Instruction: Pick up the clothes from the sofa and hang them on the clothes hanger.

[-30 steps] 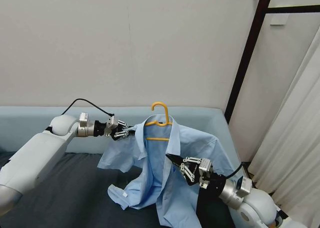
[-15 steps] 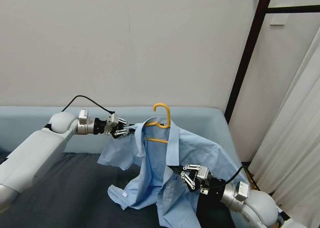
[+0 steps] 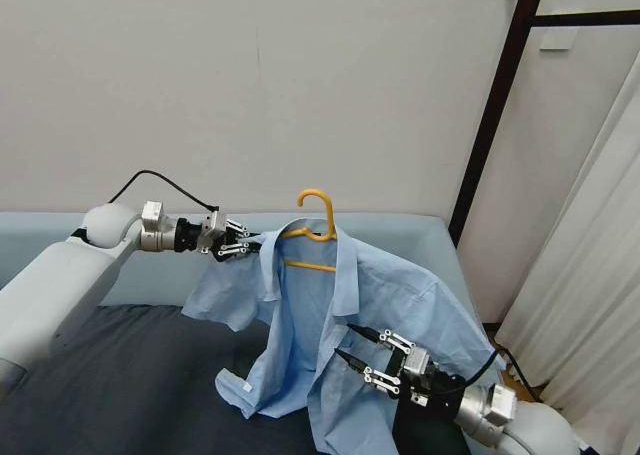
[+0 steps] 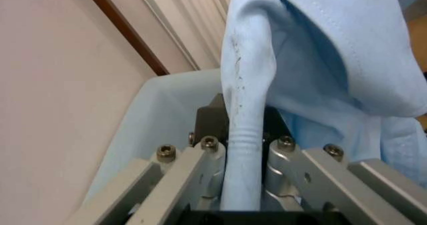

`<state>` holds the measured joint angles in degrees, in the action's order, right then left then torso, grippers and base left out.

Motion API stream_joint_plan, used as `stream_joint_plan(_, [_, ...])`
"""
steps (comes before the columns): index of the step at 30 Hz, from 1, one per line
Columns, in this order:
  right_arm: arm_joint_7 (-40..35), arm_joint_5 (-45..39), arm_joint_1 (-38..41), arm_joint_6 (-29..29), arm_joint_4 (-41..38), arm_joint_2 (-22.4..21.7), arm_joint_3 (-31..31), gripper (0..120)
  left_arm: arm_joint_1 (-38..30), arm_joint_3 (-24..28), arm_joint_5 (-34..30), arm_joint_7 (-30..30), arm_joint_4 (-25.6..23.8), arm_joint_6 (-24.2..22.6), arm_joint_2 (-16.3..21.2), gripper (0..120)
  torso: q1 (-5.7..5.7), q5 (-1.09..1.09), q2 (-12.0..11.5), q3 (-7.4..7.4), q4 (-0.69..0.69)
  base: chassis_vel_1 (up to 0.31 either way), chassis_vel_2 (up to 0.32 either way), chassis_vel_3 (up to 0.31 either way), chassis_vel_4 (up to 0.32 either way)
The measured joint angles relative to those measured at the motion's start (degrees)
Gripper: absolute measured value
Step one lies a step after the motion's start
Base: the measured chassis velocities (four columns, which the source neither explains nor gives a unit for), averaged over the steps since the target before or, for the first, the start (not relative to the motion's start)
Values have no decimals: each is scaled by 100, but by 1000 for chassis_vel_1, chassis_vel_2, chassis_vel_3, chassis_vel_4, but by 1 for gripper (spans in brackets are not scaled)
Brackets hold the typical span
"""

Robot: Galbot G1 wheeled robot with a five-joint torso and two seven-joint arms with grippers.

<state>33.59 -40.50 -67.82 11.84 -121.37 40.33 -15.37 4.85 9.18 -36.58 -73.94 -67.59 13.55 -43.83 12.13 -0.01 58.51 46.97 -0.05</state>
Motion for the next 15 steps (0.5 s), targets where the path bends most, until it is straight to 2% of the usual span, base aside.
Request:
stream_joint_plan(1, [223,-555,-70,-147,-133,-158,-372,69,-14,19,-13,-2,-17,-8,3,5,0,-3,0,0,-1,0,0,0,0])
stream_joint_plan(2, [223,-555,-70,-147,-133,-158,-372,69,-14,19,-13,-2,-17,-8,3,5,0,-3,0,0,-1,0,0,0,0])
stream_joint_plan(5, [368,-1381,-140,-495,-276,-461,-1030,80,-22,40,32,-13,-38,8,-2,5,0,1,0,0,-4,0,0,0,0])
stream_joint_plan(8, [289,-1518,-104,-656,-277,-587,-1248,88,-19,55,43,-16,-44,18,-11,5,0,0,0,0,-5,0,0,0,0])
stream_joint_plan(10, [212,-1555,5,-816,-205,-714,-1420,97,1,81,16,-16,-64,21,-17,5,0,0,0,0,-4,0,0,0,0])
stream_joint_plan(15, [208,-1313,390,-1232,199,-969,-1589,100,120,125,-56,-68,-153,22,-61,5,0,-1,0,0,0,0,0,0,0])
